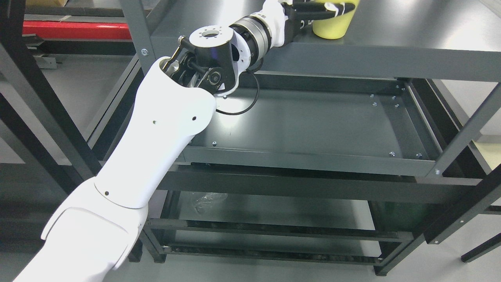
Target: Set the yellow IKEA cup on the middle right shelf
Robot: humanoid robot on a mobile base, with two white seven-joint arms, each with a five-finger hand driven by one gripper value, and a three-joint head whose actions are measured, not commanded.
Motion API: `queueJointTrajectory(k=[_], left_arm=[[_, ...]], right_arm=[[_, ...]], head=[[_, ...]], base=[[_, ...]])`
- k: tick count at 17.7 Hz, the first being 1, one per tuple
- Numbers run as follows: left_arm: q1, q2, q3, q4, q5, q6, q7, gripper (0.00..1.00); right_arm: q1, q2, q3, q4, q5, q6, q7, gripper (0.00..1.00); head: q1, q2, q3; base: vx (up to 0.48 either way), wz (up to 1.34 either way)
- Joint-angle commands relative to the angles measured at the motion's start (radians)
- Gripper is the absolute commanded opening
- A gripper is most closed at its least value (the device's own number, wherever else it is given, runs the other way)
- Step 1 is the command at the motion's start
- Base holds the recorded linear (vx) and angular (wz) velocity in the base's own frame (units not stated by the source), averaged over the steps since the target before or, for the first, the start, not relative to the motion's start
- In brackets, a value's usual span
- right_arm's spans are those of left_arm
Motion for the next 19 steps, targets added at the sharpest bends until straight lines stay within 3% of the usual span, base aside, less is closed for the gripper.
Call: queueJointTrajectory(k=[1, 13, 16, 19], left_arm=[[-0.005, 0.017, 0.008, 0.013, -0.053, -0.010, 0.000, 0.99], [-0.007, 0.017, 0.216, -0.197, -0.063, -0.010, -0.035, 0.99], [0.063, 0.017, 0.293, -0.301, -0.063, -0.033, -0.266, 0.99], [0.142, 0.109, 0.345, -0.355, -0.063, -0.048, -0.593, 0.99]], right_arm=[[0.014, -0.017, 0.017, 0.000, -0.025, 0.001, 0.000, 0.99], [0.014, -0.017, 0.017, 0.000, -0.025, 0.001, 0.000, 0.99], [0.014, -0.017, 0.017, 0.000, -0.025, 0.001, 0.000, 0.99], [0.014, -0.017, 0.017, 0.000, -0.025, 0.001, 0.000, 0.99]], head=[[0.0000, 0.000, 0.000], [0.0000, 0.000, 0.000], [0.0000, 0.000, 0.000], [0.0000, 0.000, 0.000]], base=[[0.000, 0.00], [0.000, 0.00], [0.000, 0.00], [0.000, 0.00]])
